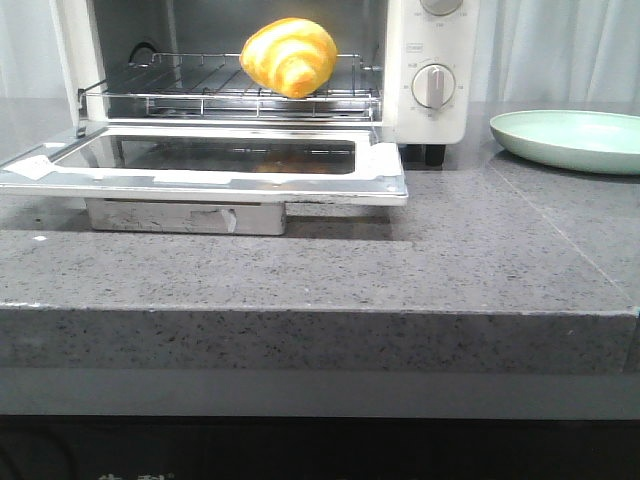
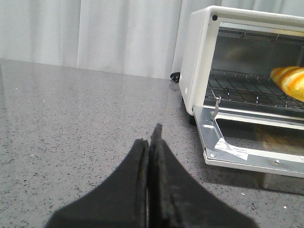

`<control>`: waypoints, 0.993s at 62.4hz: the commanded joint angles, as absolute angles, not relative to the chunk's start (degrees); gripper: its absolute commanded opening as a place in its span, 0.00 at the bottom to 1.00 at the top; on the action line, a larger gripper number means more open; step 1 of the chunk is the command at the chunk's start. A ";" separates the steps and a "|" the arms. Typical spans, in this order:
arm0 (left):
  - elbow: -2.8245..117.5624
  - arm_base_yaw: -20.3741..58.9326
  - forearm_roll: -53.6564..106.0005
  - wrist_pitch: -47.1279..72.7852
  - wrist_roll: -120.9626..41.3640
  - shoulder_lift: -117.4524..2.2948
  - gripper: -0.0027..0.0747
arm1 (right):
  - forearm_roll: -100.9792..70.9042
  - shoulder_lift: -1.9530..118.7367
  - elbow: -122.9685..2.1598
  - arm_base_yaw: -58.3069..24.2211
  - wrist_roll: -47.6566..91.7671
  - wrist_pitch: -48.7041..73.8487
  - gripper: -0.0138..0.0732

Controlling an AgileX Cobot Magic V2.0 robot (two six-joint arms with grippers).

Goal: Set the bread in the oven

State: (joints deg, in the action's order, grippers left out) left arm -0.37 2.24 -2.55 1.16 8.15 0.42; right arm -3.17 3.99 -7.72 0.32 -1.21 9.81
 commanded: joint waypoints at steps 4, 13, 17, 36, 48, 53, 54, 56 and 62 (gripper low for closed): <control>-1.77 2.25 -2.06 -3.94 8.15 1.66 0.01 | -2.87 -0.55 -2.56 1.30 -0.60 0.88 0.02; -1.77 2.25 -2.06 -3.94 8.15 1.66 0.01 | -2.97 -1.80 1.80 0.86 -0.60 -2.62 0.02; -1.77 2.25 -2.06 -3.94 8.15 1.66 0.01 | -2.97 -1.80 1.68 0.49 -0.60 -2.42 0.02; -1.77 2.25 -2.06 -3.94 8.15 1.66 0.01 | -2.97 -1.74 1.68 0.72 -0.60 -2.78 0.02; -1.77 2.25 -2.06 -3.94 8.15 1.66 0.01 | -2.97 -1.74 1.68 0.72 -0.60 -2.78 0.02; -1.77 2.25 -2.06 -3.94 8.15 1.66 0.01 | -2.97 -1.74 1.68 0.72 -0.60 -2.78 0.02; -1.77 2.25 -2.06 -3.94 8.15 1.66 0.01 | -2.97 -1.74 1.68 0.72 -0.60 -2.78 0.02; -1.77 2.25 -2.06 -3.94 8.15 1.66 0.01 | -2.97 -1.74 1.68 0.72 -0.60 -2.78 0.02; -1.77 2.25 -2.06 -3.94 8.15 1.66 0.01 | -2.97 -1.74 1.68 0.72 -0.60 -2.78 0.02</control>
State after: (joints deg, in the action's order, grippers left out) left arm -0.37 2.24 -2.55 1.16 8.15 0.42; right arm -3.17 -0.49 1.51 0.64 -1.12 2.18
